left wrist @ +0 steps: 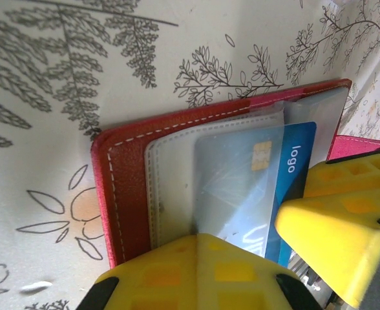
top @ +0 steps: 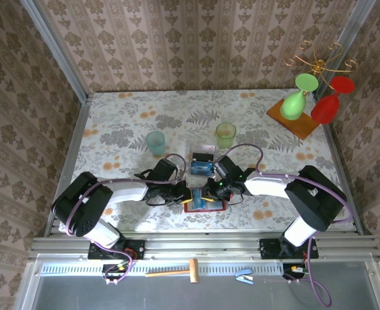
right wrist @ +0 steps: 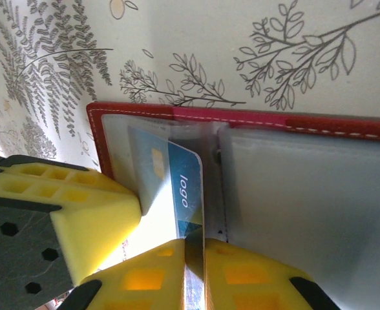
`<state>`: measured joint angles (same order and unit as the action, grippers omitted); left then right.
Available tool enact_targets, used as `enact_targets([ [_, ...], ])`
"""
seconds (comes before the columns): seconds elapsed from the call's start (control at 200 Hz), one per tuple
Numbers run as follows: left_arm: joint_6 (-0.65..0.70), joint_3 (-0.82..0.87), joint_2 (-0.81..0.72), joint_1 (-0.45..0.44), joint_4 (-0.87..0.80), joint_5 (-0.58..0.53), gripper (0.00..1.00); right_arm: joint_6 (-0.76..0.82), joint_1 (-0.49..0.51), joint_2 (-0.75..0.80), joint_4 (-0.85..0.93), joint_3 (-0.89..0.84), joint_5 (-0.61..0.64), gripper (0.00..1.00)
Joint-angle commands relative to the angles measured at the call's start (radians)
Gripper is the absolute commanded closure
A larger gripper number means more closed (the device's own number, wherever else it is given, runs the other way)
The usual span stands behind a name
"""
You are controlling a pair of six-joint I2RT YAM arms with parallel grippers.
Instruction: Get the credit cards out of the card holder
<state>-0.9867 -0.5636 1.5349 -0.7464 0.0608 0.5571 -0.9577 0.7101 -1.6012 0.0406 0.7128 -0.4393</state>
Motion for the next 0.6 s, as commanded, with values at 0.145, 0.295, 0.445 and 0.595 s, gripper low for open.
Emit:
enact_targets([
  [0.145,0.025,0.001,0.036,-0.002,-0.059,-0.019,1.0,0.007,-0.012,0.039,0.031,-0.026,0.012,0.86],
  [0.295,0.028,-0.009,0.043,-0.003,-0.061,-0.018,1.0,0.023,-0.023,0.065,0.065,-0.039,0.031,0.86],
  [0.445,0.031,-0.013,0.047,-0.003,-0.064,-0.017,1.0,0.035,-0.04,0.095,0.085,-0.055,0.038,0.86],
  [0.595,0.037,-0.022,0.048,-0.003,-0.075,-0.015,1.0,0.048,-0.059,0.132,0.109,-0.074,0.045,0.87],
])
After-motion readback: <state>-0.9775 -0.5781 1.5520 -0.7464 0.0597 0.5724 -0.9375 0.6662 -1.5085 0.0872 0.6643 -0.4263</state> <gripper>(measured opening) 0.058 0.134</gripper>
